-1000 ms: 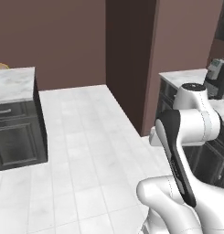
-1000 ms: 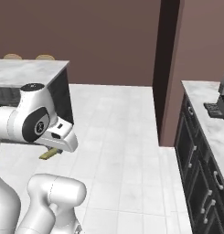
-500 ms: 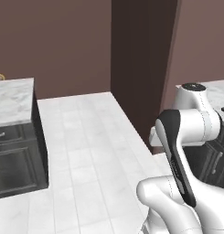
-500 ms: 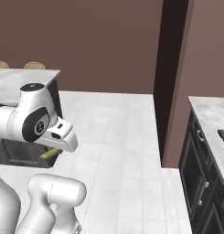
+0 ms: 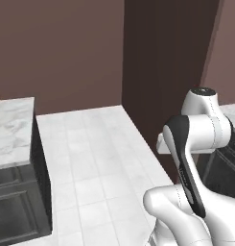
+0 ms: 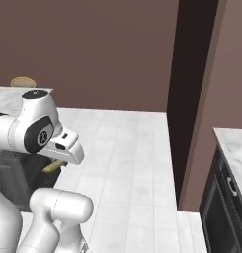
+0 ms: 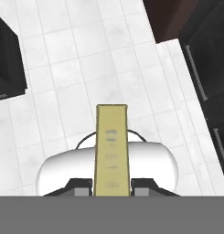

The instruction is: Retrieve the butter from the fridge and place it on a plate on the dining table. Then retrieve the butter knife by the fridge and place it near the plate.

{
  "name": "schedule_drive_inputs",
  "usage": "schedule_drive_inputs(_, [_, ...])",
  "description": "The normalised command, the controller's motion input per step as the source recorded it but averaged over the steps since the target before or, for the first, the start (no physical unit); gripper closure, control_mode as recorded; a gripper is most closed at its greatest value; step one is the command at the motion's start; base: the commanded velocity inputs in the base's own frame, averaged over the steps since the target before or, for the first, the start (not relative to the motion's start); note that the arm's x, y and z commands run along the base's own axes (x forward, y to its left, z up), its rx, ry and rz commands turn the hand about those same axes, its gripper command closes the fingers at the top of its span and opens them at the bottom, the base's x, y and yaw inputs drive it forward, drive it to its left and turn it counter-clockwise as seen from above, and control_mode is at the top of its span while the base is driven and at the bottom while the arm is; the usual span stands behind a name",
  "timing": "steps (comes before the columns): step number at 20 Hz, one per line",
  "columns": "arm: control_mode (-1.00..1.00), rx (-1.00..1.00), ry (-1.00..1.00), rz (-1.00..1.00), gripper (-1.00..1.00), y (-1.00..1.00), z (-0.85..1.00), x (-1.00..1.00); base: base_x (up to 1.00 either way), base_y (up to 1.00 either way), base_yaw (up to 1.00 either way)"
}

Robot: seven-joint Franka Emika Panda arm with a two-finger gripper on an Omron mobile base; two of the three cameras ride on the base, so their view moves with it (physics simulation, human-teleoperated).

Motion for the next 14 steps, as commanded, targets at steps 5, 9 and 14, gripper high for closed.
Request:
schedule_drive_inputs(5, [1.00,0.00,0.00,0.00,1.00,0.00,0.00,0.00,1.00,0.00,0.00])
schedule_drive_inputs(9, [1.00,0.00,0.00,0.00,1.00,0.00,0.00,0.00,1.00,0.18,-0.05])
schedule_drive_inputs(14, [1.00,0.00,0.00,0.00,1.00,0.00,0.00,0.00,1.00,-0.12,0.04])
